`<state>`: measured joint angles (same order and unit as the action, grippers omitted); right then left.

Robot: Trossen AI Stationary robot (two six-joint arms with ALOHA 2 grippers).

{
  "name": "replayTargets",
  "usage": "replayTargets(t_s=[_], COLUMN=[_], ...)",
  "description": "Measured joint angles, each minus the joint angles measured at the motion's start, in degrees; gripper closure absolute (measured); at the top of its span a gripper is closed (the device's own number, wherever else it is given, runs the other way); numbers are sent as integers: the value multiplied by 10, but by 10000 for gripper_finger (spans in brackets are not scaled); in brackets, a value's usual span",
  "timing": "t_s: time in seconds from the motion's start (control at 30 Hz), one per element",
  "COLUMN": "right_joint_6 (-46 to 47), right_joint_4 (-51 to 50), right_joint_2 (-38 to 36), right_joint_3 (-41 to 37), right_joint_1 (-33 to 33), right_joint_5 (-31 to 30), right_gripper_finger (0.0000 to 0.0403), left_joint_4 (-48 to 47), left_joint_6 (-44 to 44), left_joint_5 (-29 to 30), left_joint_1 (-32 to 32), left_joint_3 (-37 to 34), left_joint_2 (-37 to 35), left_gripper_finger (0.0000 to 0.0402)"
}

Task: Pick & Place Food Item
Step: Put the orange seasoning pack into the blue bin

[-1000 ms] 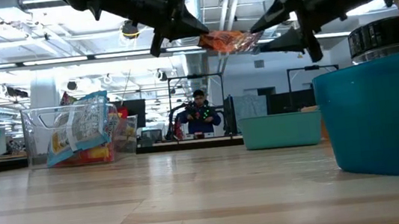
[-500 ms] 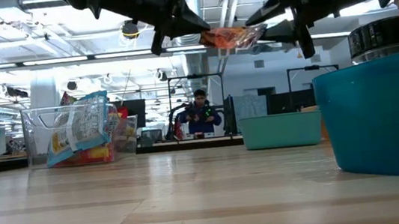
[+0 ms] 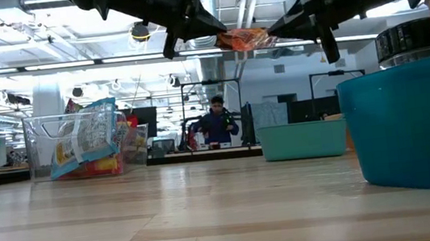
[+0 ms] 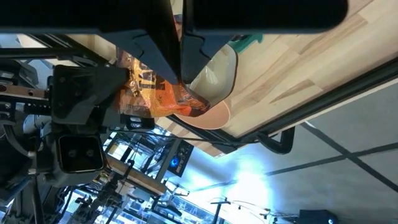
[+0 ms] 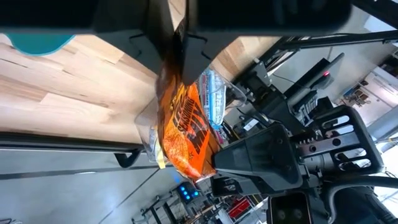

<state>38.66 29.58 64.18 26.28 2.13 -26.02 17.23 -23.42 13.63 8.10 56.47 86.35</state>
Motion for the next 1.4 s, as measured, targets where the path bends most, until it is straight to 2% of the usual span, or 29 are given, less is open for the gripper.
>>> replayTargets(t_s=[0.1,0.4,0.5,0.73,0.87,1.07,1.27,1.4], right_joint_6=[-1,-23,-31,-31,-31,-22,-22,-22], right_joint_4=[0,-13,-24,-58,-79,-146,-206,-277], right_joint_2=[0,0,0,-2,-2,-18,-58,-90], right_joint_3=[0,0,0,0,0,-1,-1,10], right_joint_1=[-1,-11,-17,-27,-27,-27,-27,-25], right_joint_5=[0,-15,-15,-15,-10,21,68,73], right_gripper_finger=[399,401,402,402,402,403,403,403], left_joint_4=[0,-12,-24,-33,-46,-60,-85,-100], left_joint_6=[0,4,8,24,63,139,148,146], left_joint_5=[0,0,0,0,0,0,-51,-56], left_joint_1=[0,0,1,2,2,-3,-3,-5], left_joint_3=[0,0,0,0,0,0,0,0], left_joint_2=[0,0,0,0,-9,-19,-18,-18], left_gripper_finger=[396,376,350,264,238,232,242,252])
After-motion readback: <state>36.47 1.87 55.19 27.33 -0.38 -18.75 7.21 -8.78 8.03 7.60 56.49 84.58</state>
